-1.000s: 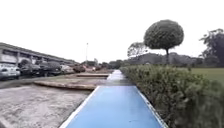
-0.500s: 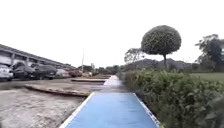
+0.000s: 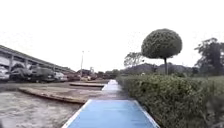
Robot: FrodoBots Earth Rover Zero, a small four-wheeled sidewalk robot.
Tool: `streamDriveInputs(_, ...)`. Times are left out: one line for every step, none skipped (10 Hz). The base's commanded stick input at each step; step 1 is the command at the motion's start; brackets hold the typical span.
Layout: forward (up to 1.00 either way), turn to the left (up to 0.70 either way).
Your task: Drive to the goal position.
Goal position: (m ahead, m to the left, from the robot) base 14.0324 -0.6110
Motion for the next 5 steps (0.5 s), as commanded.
streamDriveInputs(0.50,0.00)
streamDriveInputs(0.50,0.00)
streamDriveInputs(0.50,0.00)
streamDriveInputs(0.50,0.00)
streamDriveInputs(0.50,0.00)
